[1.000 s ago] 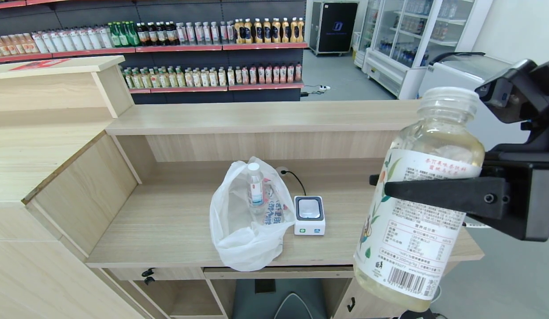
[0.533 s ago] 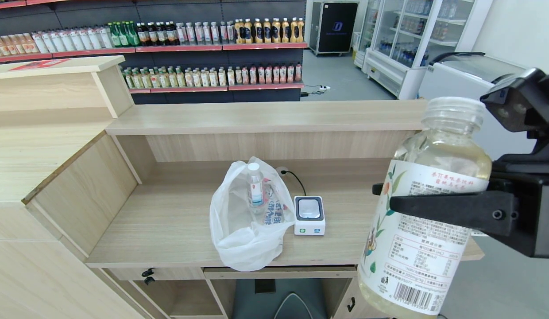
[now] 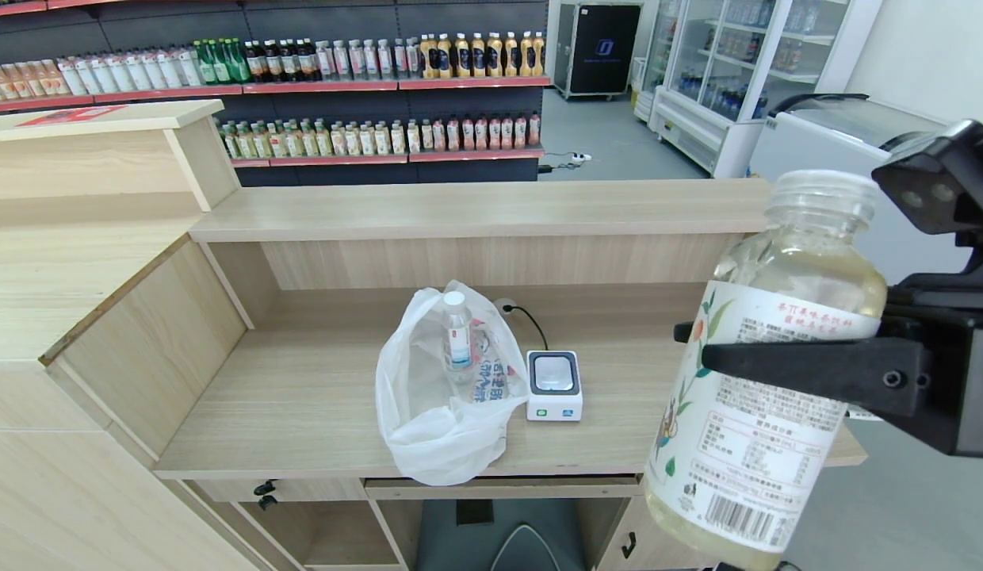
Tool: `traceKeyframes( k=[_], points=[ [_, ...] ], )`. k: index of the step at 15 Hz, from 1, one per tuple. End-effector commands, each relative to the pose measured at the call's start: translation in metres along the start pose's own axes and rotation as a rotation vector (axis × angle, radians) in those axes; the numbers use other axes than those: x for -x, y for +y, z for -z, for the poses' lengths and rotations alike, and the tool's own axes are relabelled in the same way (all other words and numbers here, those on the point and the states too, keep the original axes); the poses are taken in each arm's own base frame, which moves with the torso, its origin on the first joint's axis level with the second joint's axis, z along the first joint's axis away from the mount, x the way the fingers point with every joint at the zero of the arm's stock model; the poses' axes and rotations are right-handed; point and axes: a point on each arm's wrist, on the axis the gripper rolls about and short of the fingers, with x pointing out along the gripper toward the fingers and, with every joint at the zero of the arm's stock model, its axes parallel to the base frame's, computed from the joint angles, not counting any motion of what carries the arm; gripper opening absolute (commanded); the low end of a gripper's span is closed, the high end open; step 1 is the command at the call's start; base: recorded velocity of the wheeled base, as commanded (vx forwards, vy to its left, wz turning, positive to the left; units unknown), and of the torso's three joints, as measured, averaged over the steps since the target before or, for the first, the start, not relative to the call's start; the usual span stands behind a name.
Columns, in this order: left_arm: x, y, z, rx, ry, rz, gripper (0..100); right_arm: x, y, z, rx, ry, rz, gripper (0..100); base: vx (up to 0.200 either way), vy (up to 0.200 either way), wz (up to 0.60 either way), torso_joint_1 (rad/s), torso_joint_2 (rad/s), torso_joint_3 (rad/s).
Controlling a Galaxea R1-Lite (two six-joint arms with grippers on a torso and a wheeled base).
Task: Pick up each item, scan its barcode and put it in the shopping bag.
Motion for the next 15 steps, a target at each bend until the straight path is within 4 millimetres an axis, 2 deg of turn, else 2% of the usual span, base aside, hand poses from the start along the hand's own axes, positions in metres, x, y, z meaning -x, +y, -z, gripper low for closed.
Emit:
traceKeyframes(
  k=[1, 4, 5, 6, 7, 8, 9, 12, 14, 15],
  points=[
    [0.000, 0.000, 0.000, 0.000, 0.000, -0.001, 0, 0.003, -0.011, -0.005, 0.004, -0.028, 0.084, 0, 0.000, 0.000, 0.00, 0.000, 0.00, 0.000],
    [0.000, 0.000, 0.000, 0.000, 0.000, -0.001, 0, 0.018, -0.070, -0.004, 0.147, -0.036, 0.446, 0, 0.000, 0.000, 0.00, 0.000, 0.00, 0.000],
    [0.000, 0.000, 0.000, 0.000, 0.000, -0.001, 0, 0.024, -0.086, 0.000, 0.220, -0.001, 0.536, 0, 0.000, 0.000, 0.00, 0.000, 0.00, 0.000],
    [0.000, 0.000, 0.000, 0.000, 0.000, -0.001, 0, 0.028, -0.093, 0.002, 0.263, 0.018, 0.579, 0, 0.000, 0.000, 0.00, 0.000, 0.00, 0.000],
    [0.000, 0.000, 0.000, 0.000, 0.000, -0.001, 0, 0.038, -0.116, 0.008, 0.411, 0.084, 0.737, 0, 0.000, 0.000, 0.00, 0.000, 0.00, 0.000],
    [0.000, 0.000, 0.000, 0.000, 0.000, -0.001, 0, 0.045, -0.128, 0.010, 0.506, 0.121, 0.846, 0, 0.000, 0.000, 0.00, 0.000, 0.00, 0.000],
    [0.000, 0.000, 0.000, 0.000, 0.000, -0.001, 0, 0.051, -0.137, 0.012, 0.569, 0.147, 0.955, 0, 0.000, 0.000, 0.00, 0.000, 0.00, 0.000],
    [0.000, 0.000, 0.000, 0.000, 0.000, -0.001, 0, 0.051, -0.150, 0.009, 0.620, 0.108, 1.126, 0, 0.000, 0.000, 0.00, 0.000, 0.00, 0.000],
    [0.000, 0.000, 0.000, 0.000, 0.000, -0.001, 0, 0.053, -0.155, 0.010, 0.698, 0.140, 1.151, 0, 0.000, 0.000, 0.00, 0.000, 0.00, 0.000],
    [0.000, 0.000, 0.000, 0.000, 0.000, -0.001, 0, 0.060, -0.158, 0.010, 0.742, 0.182, 1.174, 0, 0.000, 0.000, 0.00, 0.000, 0.00, 0.000]
  ],
)
